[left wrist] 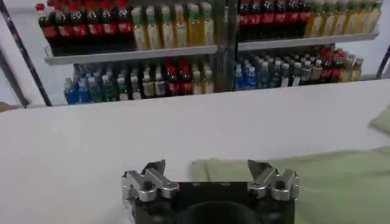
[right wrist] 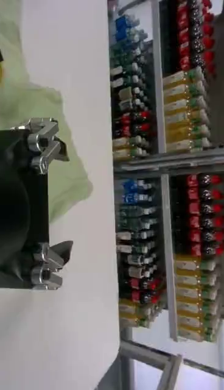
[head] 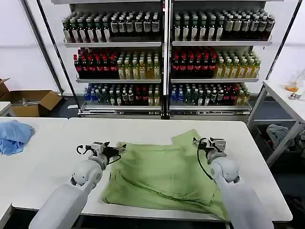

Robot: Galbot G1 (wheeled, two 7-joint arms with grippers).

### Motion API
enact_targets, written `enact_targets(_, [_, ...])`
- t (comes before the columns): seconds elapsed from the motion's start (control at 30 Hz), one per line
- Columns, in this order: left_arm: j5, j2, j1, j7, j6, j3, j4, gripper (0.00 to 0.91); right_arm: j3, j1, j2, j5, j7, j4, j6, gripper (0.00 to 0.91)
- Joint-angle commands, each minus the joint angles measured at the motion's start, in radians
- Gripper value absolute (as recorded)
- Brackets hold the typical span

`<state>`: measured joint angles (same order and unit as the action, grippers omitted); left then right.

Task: Fold and organize the clothes.

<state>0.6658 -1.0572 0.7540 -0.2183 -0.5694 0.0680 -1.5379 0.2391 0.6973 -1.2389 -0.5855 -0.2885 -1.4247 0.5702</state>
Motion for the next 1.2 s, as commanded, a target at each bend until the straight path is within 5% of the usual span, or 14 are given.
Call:
enact_targets(0.03, [0.002,-0.013,-0.071,-0.002,-0.006,-0.044,0.07,0.907,-0.035,-0.139,-0.039,-0.013,0.001,0.203,0.007,0.907])
enact_targets(0.33, [0.004,-0.02,-0.054,0.0,-0.007,-0.048,0.072,0.887,-0.039,-0.164,-0.075,-0.005,0.02,0.292,0.008,0.907])
enact_targets(0.37, [0.004,-0.025,-0.054,0.0,-0.007,-0.049,0.075,0.816,-0.039,-0.166,-0.08,-0.004,0.022,0.304,0.008,0.907])
enact_targets(0.4, [0.003,-0.029,-0.055,0.0,-0.007,-0.051,0.079,0.595,-0.04,-0.168,-0.084,-0.003,0.027,0.315,0.008,0.907])
enact_targets(0.43, [0.002,-0.035,-0.057,0.0,-0.007,-0.052,0.087,0.322,-0.04,-0.17,-0.088,0.0,0.031,0.327,0.008,0.645])
enact_targets(0.47, [0.001,-0.039,-0.059,-0.001,-0.007,-0.052,0.094,0.252,-0.04,-0.172,-0.092,0.002,0.033,0.336,0.008,0.443])
enact_targets(0.5, [0.001,-0.042,-0.059,0.0,-0.006,-0.051,0.098,0.151,-0.04,-0.172,-0.095,0.003,0.035,0.342,0.008,0.081])
enact_targets(0.53, [0.001,-0.044,-0.059,0.0,-0.006,-0.051,0.1,0.121,-0.04,-0.17,-0.096,0.003,0.041,0.345,0.008,0.0])
enact_targets(0.6, [-0.002,-0.044,-0.056,-0.001,-0.007,-0.05,0.099,0.06,-0.041,-0.167,-0.098,0.003,0.046,0.344,0.007,0.0])
enact_targets(1.2, [0.063,-0.028,-0.014,0.03,0.028,-0.017,0.063,0.05,-0.049,-0.091,-0.065,-0.011,0.065,0.226,-0.006,0.0])
